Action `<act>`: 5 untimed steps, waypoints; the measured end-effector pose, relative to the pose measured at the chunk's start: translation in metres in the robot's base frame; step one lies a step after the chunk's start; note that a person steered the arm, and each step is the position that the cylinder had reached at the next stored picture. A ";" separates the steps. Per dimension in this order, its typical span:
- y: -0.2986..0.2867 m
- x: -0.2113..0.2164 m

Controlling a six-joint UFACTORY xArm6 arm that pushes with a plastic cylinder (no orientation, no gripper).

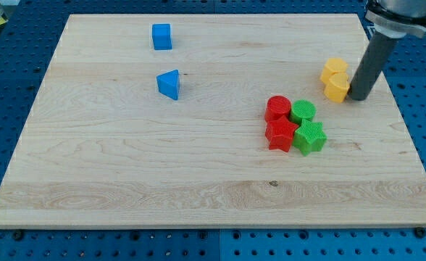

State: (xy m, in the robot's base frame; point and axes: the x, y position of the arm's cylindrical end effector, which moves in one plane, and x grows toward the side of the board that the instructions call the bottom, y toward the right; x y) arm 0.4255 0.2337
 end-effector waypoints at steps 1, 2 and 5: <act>0.000 0.007; -0.009 0.007; -0.028 -0.011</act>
State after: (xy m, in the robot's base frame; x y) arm 0.4141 0.2053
